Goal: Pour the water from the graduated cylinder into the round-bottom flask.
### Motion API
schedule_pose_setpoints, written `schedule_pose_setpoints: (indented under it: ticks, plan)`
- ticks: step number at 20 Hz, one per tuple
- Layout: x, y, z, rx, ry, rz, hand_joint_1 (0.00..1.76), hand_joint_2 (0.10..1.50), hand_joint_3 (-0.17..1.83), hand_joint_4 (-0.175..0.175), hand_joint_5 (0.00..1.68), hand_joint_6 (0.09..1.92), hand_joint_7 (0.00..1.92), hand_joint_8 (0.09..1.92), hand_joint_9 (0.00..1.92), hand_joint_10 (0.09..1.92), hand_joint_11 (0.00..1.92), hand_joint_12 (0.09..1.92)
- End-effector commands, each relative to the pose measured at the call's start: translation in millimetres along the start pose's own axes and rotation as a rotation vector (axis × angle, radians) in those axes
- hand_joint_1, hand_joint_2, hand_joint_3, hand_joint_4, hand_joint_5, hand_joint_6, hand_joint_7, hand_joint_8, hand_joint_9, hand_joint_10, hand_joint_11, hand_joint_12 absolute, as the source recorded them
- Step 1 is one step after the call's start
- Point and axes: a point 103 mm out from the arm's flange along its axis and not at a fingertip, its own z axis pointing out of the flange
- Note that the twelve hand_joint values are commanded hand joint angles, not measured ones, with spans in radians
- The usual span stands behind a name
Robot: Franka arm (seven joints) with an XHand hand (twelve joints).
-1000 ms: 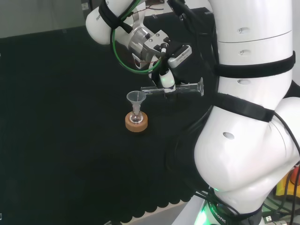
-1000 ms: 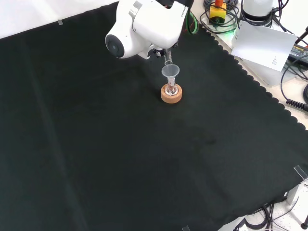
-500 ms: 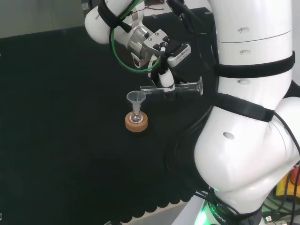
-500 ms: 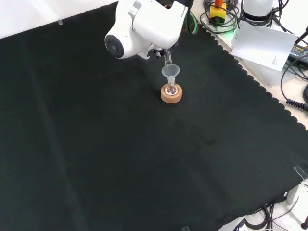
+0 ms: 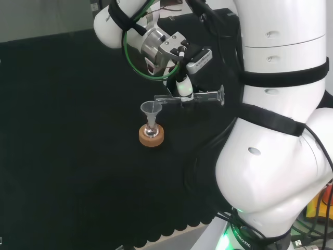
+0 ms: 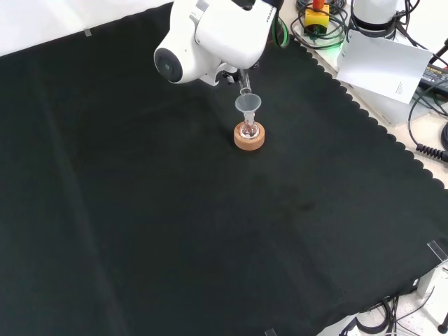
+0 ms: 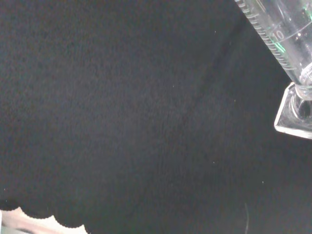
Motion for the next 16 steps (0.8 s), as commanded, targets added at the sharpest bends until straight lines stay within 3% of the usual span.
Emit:
schedule_pose_setpoints:
  ticks: [1,5,10,16]
  plan:
    - [-5.4,-0.8,1.0,-0.068,0.026,-0.048,1.13,1.15,-0.02,-0.136,0.94,1.08,1.28,0.27,1.44,0.09,1.35,0.68]
    - [-14.7,-3.3,2.5,-0.176,0.087,-0.133,1.13,1.15,-0.02,-0.135,0.94,1.08,1.28,0.27,1.43,0.09,1.35,0.68]
    - [-28.4,2.4,3.2,-0.294,0.135,-0.2,1.13,1.15,-0.02,-0.135,0.94,1.09,1.27,0.27,1.43,0.09,1.35,0.68]
    - [-38.9,12.7,-1.6,-0.382,0.161,-0.263,1.13,1.15,-0.02,-0.134,0.94,1.09,1.27,0.27,1.43,0.09,1.35,0.68]
